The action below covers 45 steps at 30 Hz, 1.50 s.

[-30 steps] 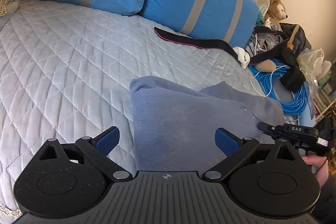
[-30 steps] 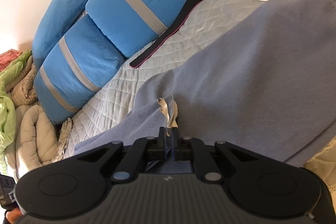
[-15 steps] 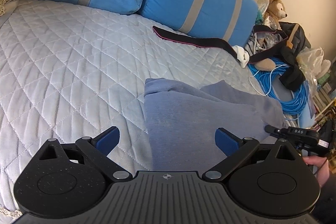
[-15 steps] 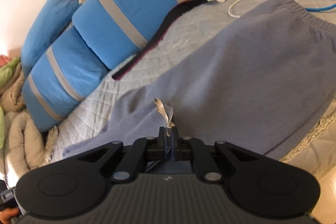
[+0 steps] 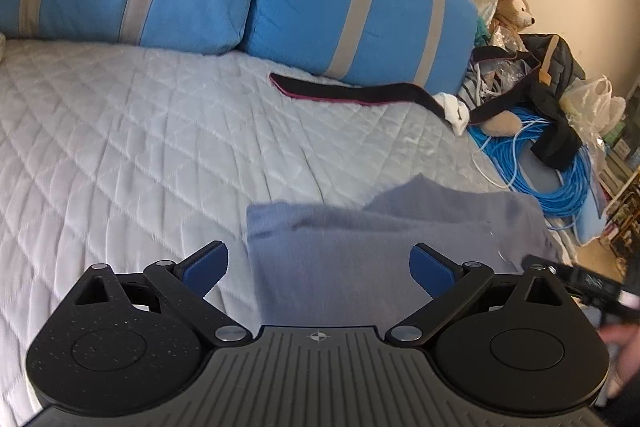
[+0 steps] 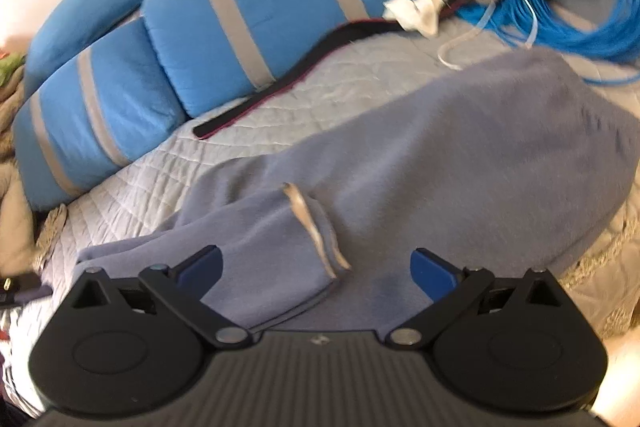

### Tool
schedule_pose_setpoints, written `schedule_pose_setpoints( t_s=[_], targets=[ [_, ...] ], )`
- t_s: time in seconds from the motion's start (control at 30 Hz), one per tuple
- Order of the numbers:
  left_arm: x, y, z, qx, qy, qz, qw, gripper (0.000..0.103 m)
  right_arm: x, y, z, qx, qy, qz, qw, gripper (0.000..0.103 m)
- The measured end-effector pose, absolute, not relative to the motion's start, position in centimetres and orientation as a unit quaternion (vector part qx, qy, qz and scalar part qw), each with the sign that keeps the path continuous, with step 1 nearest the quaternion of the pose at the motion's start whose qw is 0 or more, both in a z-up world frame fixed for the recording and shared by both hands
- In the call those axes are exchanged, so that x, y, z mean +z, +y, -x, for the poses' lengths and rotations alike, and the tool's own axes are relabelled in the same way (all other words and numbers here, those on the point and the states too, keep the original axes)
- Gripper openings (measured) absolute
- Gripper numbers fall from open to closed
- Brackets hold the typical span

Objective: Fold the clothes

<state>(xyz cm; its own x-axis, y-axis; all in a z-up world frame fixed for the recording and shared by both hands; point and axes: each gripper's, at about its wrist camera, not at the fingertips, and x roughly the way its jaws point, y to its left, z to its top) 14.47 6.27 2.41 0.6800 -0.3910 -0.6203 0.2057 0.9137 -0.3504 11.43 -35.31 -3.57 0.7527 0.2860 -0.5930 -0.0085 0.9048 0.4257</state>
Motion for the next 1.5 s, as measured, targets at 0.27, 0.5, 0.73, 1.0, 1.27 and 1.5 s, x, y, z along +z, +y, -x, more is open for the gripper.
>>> schedule_pose_setpoints(
  t_s=[0.27,0.5,0.73,1.0,1.27,1.5],
  targets=[
    [1.5,7.1,-16.9,-0.204,0.363,0.221,0.882,0.098,-2.8,-30.7,-9.8,0.154,0.304,-0.124,0.932,0.103],
    [-1.7,7.4,-20.6,-0.211,0.397,0.282,0.848,0.098,-4.5,-29.6,-9.8,0.163,0.322,-0.129,0.924,0.103],
    [-3.9,9.2,-22.5,-0.210,0.396,0.355,0.820,0.098,-4.9,-30.2,-9.8,0.174,0.326,-0.145,0.918,0.103],
    [-2.6,11.3,-20.8,-0.177,0.372,0.330,0.849,0.098,-5.3,-30.6,-9.7,0.171,0.328,-0.171,0.913,0.103],
    [-3.0,12.4,-17.5,-0.181,0.384,0.350,0.835,0.098,-5.4,-31.2,-9.4,0.176,0.318,-0.194,0.911,0.103],
    [-5.0,13.4,-15.7,-0.208,0.405,0.411,0.790,0.098,-5.9,-32.6,-9.6,0.174,0.316,-0.241,0.901,0.103]
  ],
)
